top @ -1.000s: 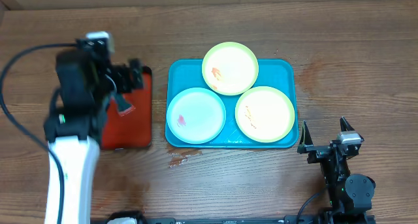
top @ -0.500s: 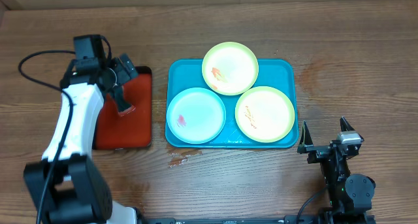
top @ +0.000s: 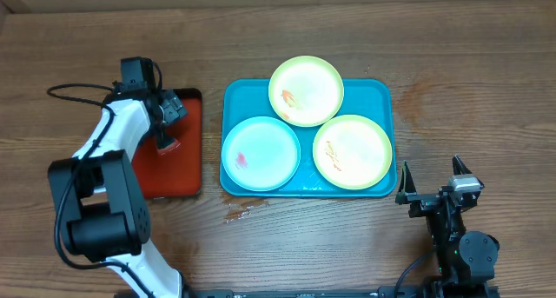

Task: Clean dirty plates on tray and stack at the side
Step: 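Move the left gripper over the red tray and grasp the sponge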

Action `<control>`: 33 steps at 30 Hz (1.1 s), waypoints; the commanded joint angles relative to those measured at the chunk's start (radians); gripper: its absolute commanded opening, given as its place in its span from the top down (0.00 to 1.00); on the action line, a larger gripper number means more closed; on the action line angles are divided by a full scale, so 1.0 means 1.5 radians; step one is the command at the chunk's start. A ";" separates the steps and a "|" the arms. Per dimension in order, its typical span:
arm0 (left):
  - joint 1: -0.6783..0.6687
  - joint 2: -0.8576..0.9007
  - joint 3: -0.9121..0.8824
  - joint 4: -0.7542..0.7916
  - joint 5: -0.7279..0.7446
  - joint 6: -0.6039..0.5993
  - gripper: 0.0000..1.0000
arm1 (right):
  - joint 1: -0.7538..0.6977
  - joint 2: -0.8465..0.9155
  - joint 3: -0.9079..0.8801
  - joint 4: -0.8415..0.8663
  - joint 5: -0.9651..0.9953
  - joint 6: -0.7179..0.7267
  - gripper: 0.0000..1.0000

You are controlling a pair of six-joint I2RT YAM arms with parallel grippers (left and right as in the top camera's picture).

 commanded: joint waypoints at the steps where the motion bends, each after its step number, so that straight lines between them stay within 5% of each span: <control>1: 0.003 0.029 0.013 0.014 -0.038 -0.033 0.02 | -0.004 -0.005 -0.007 0.004 0.006 -0.001 0.00; 6: 0.003 0.057 0.013 0.045 0.001 -0.034 0.06 | -0.004 -0.005 -0.007 0.004 0.006 -0.001 0.00; 10: 0.003 0.059 0.013 0.056 0.002 -0.033 0.43 | -0.004 -0.005 -0.007 0.004 0.006 -0.001 0.00; 12: 0.003 0.059 0.013 0.056 0.000 -0.032 0.71 | -0.004 -0.005 -0.007 0.004 0.006 -0.001 0.00; 14: 0.003 0.059 0.013 0.056 -0.001 -0.032 0.81 | -0.004 -0.005 -0.007 0.004 0.006 -0.001 0.00; 16: 0.003 0.059 0.013 0.053 -0.001 -0.032 0.74 | -0.004 -0.005 -0.007 0.004 0.006 -0.001 0.00; 19: 0.003 0.057 0.016 0.030 0.001 -0.032 0.00 | -0.004 -0.005 -0.007 0.004 0.006 -0.001 0.00; 30: 0.003 0.055 0.093 -0.182 0.063 -0.022 0.00 | -0.004 -0.005 -0.007 0.004 0.006 -0.001 0.00; 33: 0.003 0.055 0.094 -0.182 0.065 -0.019 0.12 | -0.004 -0.005 -0.007 0.004 0.006 -0.001 0.00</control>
